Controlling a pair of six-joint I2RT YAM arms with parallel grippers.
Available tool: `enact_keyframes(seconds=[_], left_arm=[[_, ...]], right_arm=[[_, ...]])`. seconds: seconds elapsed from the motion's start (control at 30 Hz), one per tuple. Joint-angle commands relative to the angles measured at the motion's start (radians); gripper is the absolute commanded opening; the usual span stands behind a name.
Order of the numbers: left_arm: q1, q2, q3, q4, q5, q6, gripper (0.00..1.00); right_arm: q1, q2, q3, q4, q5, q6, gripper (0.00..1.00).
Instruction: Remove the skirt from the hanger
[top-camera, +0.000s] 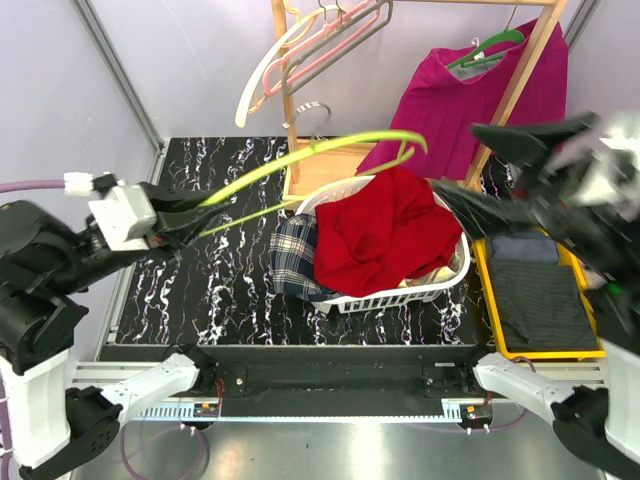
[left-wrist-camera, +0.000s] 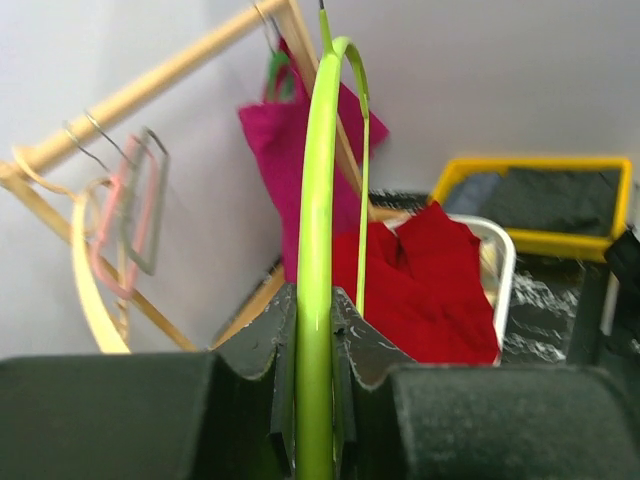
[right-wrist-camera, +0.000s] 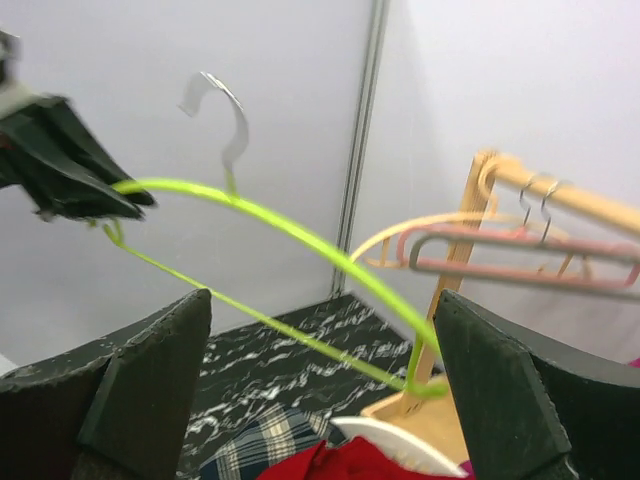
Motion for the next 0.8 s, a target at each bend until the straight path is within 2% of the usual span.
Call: enact_keyframes(seconds=[0.0,0.1,0.2,0.27,0.43,0.77], left_arm=[[-0.001,0.028,0.011,-0.093,0.074,0.043,0.0],[-0.001,0.045,0.036,-0.168,0.13,0.06,0.0],[-0.001,0.077,0.062,-0.225,0.235,0.052,0.0],[-0.001,0.108,0.092,-0.274,0.346,0.054,0.0],[-0.001,0.153,0.125,-0.295,0.492,0.04,0.0],[-0.001,0.235,0.22,-0.294,0.503,0.04,0.0]], right_arm=[[0.002,-0.07,-0.012,0.02,-0.072,-0.121,1.0],[0.002,-0.101,-0.035,0.03,-0.133,-0.086,1.0],[0.001,-0.076,-0.026,0.027,-0.247,-0.04,1.0],[0.001,-0.056,-0.029,0.003,-0.268,-0.04,1.0],[0.001,-0.003,-0.07,-0.008,-0.388,0.012,1.0],[0.001,0.039,-0.173,0.009,-0.52,0.12,1.0]])
